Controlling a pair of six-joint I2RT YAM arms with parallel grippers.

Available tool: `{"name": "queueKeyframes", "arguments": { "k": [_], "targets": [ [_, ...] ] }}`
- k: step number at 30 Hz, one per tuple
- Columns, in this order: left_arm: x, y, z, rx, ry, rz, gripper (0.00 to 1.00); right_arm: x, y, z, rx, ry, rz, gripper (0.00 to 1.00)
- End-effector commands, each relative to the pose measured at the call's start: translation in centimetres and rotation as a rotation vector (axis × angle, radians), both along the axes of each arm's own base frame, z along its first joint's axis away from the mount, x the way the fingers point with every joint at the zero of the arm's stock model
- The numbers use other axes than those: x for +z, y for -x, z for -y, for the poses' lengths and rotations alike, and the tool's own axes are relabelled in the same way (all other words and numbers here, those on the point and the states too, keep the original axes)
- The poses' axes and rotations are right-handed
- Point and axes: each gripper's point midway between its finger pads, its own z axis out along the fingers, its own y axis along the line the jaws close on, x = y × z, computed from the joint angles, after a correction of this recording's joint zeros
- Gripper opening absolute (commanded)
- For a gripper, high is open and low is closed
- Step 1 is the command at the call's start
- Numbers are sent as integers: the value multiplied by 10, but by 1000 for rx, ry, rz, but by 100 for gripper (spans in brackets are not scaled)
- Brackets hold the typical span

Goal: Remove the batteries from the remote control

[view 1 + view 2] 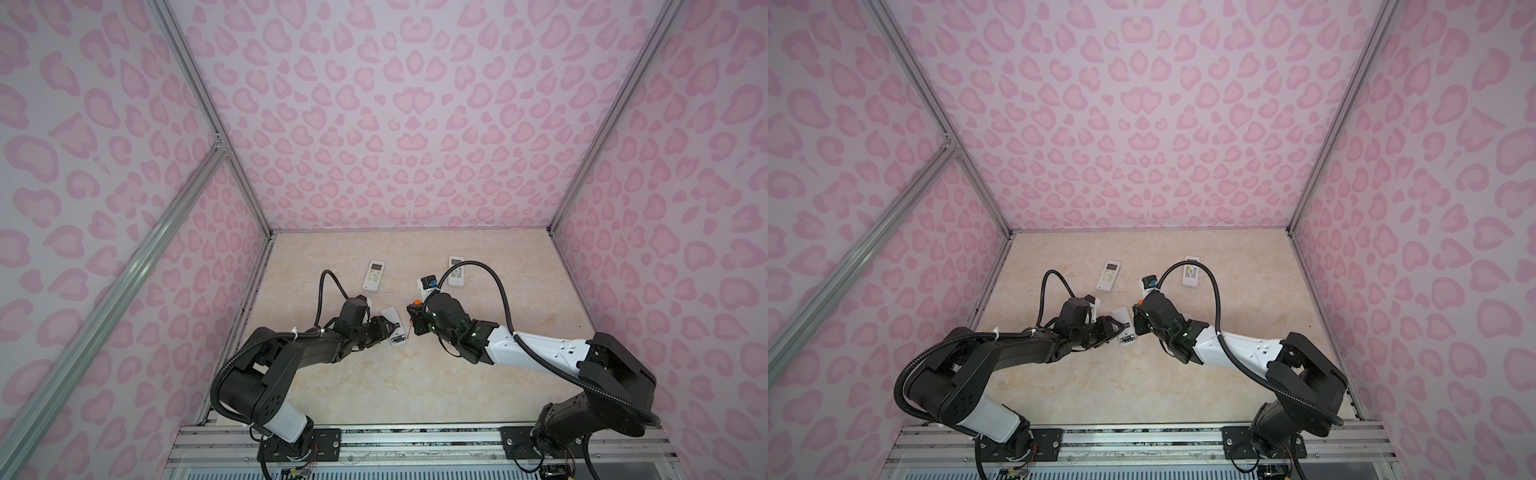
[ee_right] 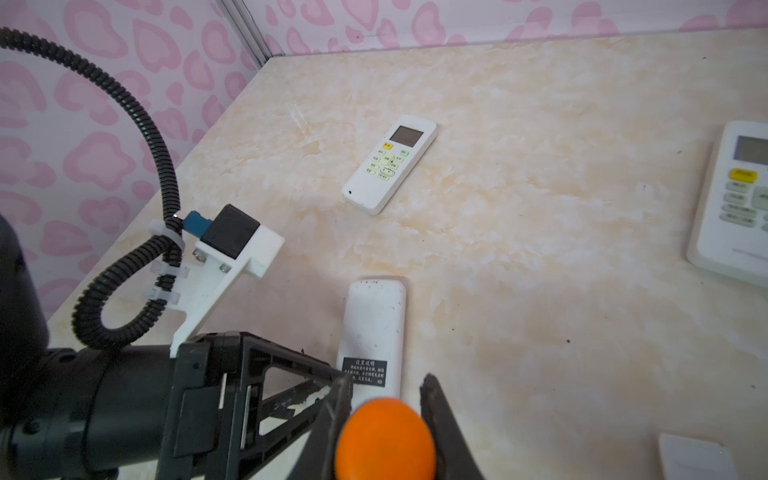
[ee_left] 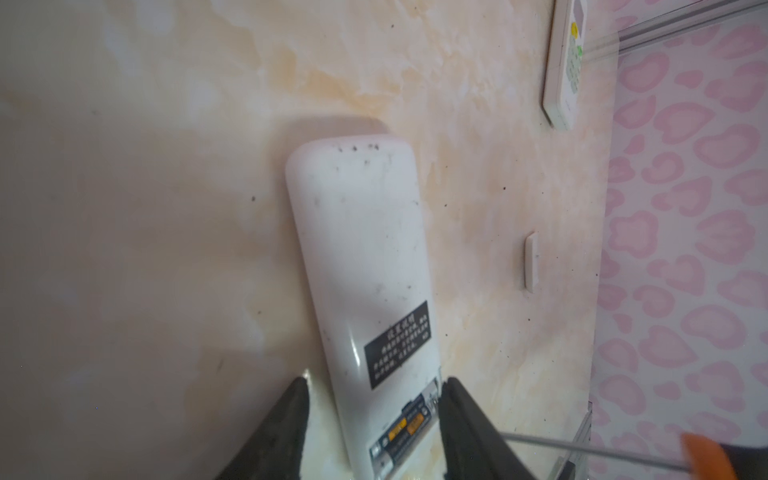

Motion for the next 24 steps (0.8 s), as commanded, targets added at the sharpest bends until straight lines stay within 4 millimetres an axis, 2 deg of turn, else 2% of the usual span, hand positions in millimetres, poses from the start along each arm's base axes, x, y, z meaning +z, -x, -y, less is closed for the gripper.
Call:
{"name": "queueKeyframes", "arguments": {
  "k": [1,15,24],
  "targets": [
    [3,1,1,-2,14,7,54,3,-6,-10,16,7,42,0],
    [-10,5,-1,4,9,-32,53,-10,-6,-17,35,42,29,0],
    [-17,7,-2,15,2,-55,52,-8,-3,-17,41,77,47,0]
  ]
}}
